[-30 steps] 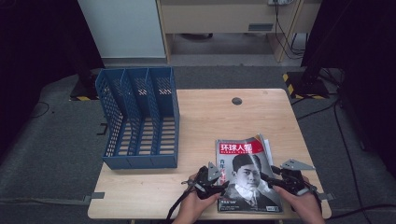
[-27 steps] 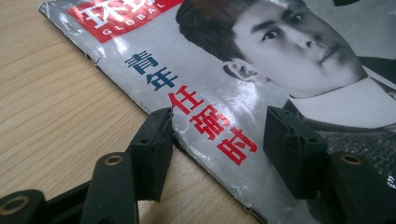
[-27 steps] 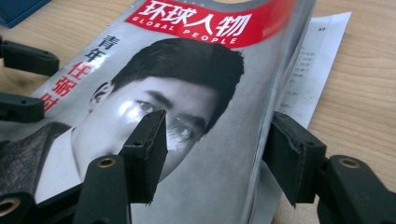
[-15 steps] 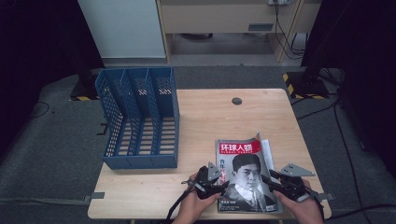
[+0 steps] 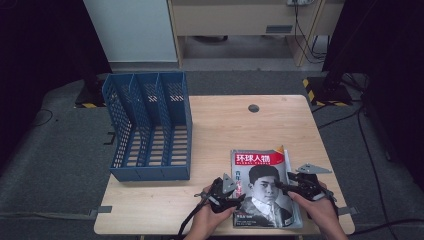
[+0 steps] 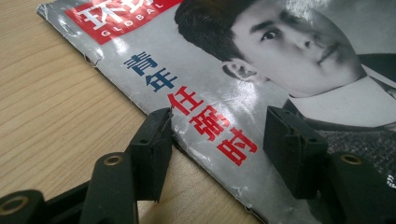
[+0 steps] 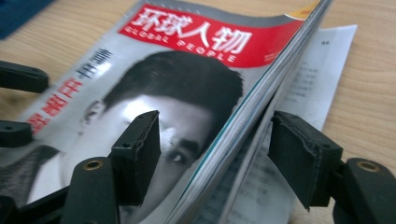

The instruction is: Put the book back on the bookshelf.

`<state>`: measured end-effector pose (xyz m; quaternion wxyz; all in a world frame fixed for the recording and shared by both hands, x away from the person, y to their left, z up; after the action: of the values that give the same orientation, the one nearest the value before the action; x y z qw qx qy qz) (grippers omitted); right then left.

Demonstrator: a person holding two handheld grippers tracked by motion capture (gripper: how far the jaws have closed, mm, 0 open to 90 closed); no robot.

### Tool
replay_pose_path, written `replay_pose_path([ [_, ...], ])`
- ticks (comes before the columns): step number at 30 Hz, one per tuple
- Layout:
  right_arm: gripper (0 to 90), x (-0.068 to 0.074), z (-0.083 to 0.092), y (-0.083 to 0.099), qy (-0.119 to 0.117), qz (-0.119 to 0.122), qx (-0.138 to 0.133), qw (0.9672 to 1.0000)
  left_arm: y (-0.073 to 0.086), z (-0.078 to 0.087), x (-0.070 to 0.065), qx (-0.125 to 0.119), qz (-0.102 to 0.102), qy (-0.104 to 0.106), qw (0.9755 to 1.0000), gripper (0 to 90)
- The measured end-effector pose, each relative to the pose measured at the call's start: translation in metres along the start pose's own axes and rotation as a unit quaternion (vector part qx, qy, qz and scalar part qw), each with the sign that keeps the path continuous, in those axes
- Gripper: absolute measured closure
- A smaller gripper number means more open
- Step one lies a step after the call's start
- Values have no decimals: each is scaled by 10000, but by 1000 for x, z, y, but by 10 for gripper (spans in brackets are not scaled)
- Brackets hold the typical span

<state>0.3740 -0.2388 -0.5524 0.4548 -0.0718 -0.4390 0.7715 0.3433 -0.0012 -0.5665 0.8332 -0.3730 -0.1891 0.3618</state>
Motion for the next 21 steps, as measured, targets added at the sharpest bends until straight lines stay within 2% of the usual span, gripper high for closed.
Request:
replay_pose_path([
  [2, 345, -2, -3, 3, 84, 31, 170, 9998, 0, 0, 0, -1, 3, -5, 10000, 420],
  [4, 385, -1, -6, 4, 125, 161, 259, 9995, 0, 0, 0, -2, 4, -6, 10000, 420],
  [6, 406, 2, -6, 2, 187, 245, 200, 9993, 0, 0, 0, 0, 12, -11, 10000, 420],
  [8, 401, 7, -9, 1, 127, 356, 222, 9990, 0, 0, 0, 1, 21, -13, 10000, 420],
  [12, 407, 8, -12, 1, 146, 347, 328, 9988, 0, 0, 0, 0, 20, -14, 10000, 420],
  [14, 539, 4, -8, 3, 175, 337, 293, 9988, 0, 0, 0, -1, 8, -12, 10000, 420],
  [15, 539, 4, -8, 3, 175, 337, 293, 9988, 0, 0, 0, -1, 13, -14, 10000, 420],
  [18, 645, 2, -3, 3, 165, 273, 211, 9993, 0, 0, 0, 0, 20, -13, 10000, 420],
  [20, 699, 2, -2, 2, 199, 328, 175, 9991, 0, 0, -1, -3, 12, -19, 10000, 420],
  [21, 699, 2, -2, 2, 199, 328, 175, 9991, 0, 0, -1, -3, 12, -19, 10000, 420],
])
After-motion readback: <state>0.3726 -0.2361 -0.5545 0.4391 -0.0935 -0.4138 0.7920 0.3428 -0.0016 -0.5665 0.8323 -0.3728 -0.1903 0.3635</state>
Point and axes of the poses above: each handheld gripper's, and its own axes: z roughly backward along the jaws, y roughly out of its underside, x roughly to its left, the point moved 5 cm from there along -z, roughly forward along the jaws, and after that the axes turned 9 degrees about -y, right-handed, at the moved point
